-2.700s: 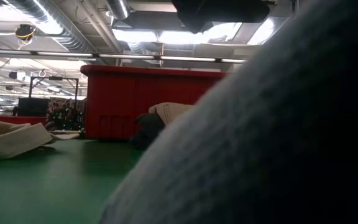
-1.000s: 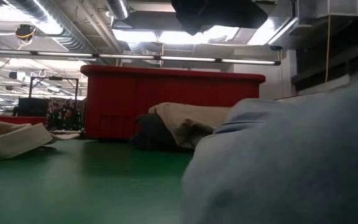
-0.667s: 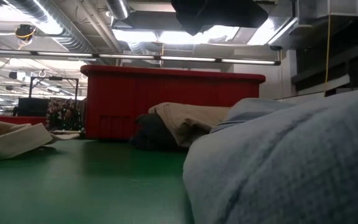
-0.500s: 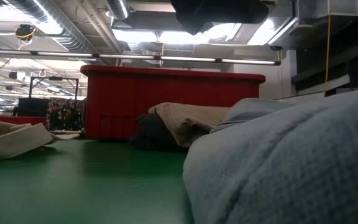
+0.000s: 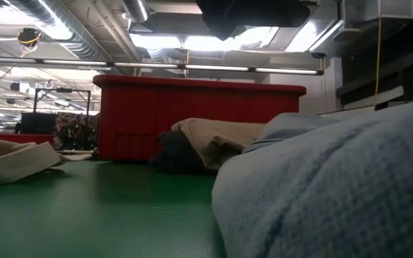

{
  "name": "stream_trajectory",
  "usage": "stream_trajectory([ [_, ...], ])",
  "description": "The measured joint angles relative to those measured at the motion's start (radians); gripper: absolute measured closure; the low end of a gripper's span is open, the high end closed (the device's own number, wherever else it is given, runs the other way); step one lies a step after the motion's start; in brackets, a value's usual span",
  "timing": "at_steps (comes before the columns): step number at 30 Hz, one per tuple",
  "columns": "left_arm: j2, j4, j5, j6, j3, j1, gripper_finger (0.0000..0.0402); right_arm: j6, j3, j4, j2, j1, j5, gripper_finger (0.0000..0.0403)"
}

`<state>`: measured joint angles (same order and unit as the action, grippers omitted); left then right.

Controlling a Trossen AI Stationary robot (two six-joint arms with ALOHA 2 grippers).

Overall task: Fold laundry
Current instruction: Fold the blue pants

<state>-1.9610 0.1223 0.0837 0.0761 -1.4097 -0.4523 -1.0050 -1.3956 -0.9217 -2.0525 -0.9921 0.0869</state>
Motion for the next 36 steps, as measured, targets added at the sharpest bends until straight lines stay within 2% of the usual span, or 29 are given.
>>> stream_trajectory([
  [5,0.004,0.009,-0.052,0.0,0.0,-0.013,0.0218,-0.039,0.004,0.021,0.043,0.001,0.009,0.0372],
  [9,0.011,0.053,-0.092,0.0,-0.002,-0.039,0.0218,-0.064,0.005,0.032,0.079,0.011,0.001,0.0378],
  [16,0.011,0.207,-0.092,0.0,-0.001,-0.09,0.0218,-0.061,0.004,0.089,0.1,0.061,-0.039,0.0382],
  [22,0.011,0.258,-0.086,0.0,-0.001,-0.131,0.0218,-0.031,0.002,0.134,0.1,0.117,-0.042,0.0381],
  [29,0.011,0.346,0.002,0.003,0.0,-0.171,0.0218,0.02,0.002,0.186,0.101,0.172,-0.025,0.038],
  [36,0.011,0.371,0.101,0.082,0.0,-0.207,0.0218,0.037,0.001,0.217,0.103,0.177,-0.023,0.0379],
])
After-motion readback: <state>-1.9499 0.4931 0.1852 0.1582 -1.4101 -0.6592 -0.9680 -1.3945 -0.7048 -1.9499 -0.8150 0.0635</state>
